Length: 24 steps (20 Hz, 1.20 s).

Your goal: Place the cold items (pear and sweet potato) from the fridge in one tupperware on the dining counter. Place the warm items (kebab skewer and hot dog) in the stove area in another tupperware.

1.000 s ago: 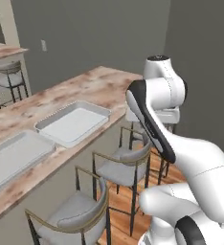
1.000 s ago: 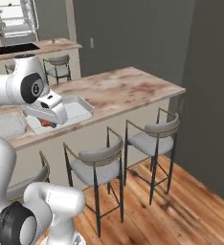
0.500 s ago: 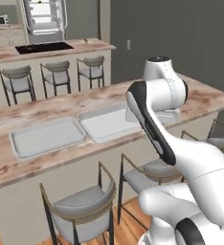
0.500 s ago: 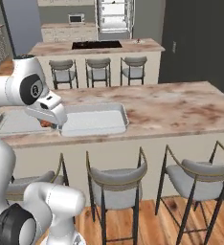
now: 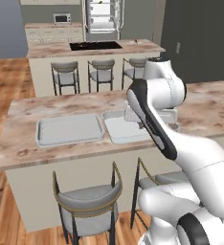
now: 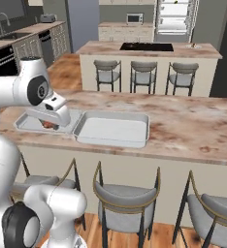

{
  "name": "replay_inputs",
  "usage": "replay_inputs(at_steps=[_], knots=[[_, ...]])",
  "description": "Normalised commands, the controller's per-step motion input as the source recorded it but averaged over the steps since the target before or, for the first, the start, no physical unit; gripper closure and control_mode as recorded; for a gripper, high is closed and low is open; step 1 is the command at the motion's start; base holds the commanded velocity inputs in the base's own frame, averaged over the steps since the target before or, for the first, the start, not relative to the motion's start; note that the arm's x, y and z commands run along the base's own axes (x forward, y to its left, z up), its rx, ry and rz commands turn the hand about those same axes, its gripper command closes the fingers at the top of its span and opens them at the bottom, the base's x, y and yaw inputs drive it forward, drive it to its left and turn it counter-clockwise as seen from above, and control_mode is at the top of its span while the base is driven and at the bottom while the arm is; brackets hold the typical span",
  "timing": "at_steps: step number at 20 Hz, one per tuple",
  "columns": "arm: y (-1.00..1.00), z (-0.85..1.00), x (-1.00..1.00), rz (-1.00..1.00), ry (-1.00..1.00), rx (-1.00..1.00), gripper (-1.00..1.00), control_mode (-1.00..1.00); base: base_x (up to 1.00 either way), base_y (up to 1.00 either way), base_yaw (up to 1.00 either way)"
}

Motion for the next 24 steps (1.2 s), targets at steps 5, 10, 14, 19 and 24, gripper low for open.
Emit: replay_inputs(at_steps=[5, 10, 14, 19, 24], knots=[[-0.49, -0.28, 1.00, 0.10, 0.16, 0.23, 1.00, -1.00, 0.00, 0.00, 0.00], [-0.45, -0.48, 1.00, 0.15, 0.04, 0.10, 1.00, -1.00, 0.00, 0.00, 0.00], [-0.44, -0.54, 1.00, 0.20, 0.07, 0.02, 1.00, -1.00, 0.00, 0.00, 0.00], [-0.38, -0.59, 0.87, 0.14, 0.00, 0.01, 1.00, -1.00, 0.00, 0.00, 0.00], [-0.25, -0.57, 0.80, 0.04, 0.00, 0.00, 1.00, -1.00, 0.00, 0.00, 0.00]])
